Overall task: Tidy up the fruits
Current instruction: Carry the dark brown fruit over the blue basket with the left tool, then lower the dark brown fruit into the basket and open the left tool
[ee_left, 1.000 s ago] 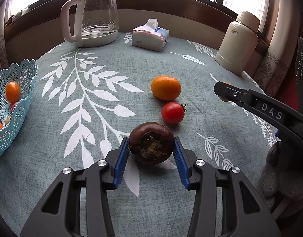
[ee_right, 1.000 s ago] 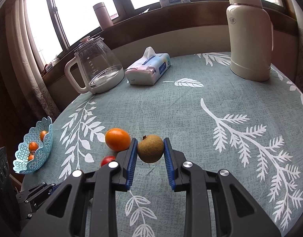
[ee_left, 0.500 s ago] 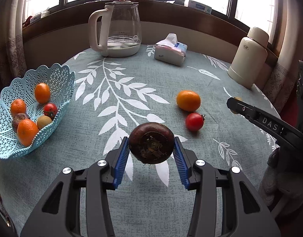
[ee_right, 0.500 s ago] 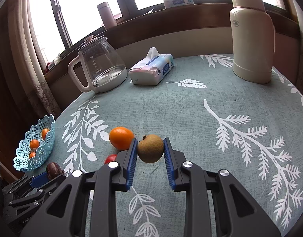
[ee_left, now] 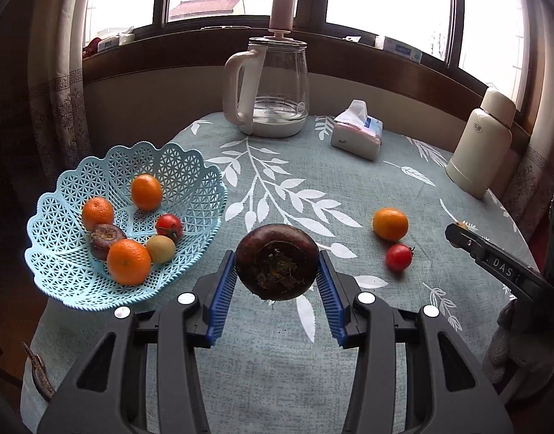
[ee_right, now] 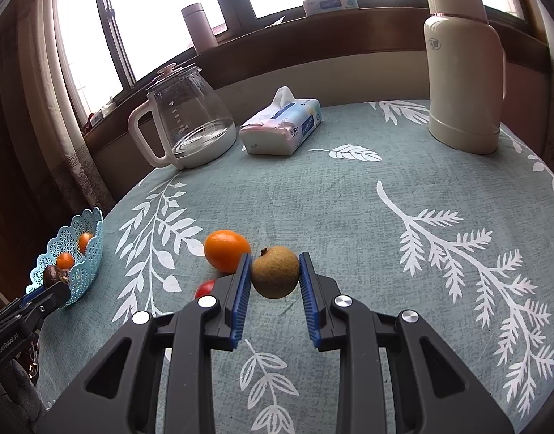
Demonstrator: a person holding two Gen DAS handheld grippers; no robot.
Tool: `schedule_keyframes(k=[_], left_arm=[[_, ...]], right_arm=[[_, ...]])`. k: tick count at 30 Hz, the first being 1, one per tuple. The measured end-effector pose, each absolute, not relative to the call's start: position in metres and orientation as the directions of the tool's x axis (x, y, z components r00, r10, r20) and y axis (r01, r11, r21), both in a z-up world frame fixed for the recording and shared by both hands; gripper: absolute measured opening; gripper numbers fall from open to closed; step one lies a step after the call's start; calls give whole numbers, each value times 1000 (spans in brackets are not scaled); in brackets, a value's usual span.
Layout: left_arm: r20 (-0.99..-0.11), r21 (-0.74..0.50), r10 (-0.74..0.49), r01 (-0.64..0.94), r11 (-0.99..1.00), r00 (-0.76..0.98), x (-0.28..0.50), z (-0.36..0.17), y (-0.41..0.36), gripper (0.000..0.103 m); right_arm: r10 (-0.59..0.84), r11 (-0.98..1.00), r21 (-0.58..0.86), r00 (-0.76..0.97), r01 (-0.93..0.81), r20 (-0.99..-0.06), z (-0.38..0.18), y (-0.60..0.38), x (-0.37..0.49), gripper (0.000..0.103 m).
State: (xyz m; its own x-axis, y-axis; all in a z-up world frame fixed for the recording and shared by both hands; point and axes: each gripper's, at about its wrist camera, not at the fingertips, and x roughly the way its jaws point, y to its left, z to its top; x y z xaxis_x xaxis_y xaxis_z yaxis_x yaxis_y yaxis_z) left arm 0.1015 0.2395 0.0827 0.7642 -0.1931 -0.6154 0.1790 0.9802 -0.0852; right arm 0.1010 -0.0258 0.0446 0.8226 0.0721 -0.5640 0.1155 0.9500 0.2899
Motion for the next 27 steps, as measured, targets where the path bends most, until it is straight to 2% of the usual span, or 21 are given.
schedule_keyframes(k=[20, 27], left_arm=[[-575, -52, -15, -18, 998, 818, 102, 99, 314, 46], [-593, -46, 35, -77, 996, 805, 108, 89, 336, 46]], right_arm=[[74, 951, 288, 822, 113, -565, 43, -23, 101, 27], [73, 951, 288, 822, 113, -565, 43, -23, 101, 27]])
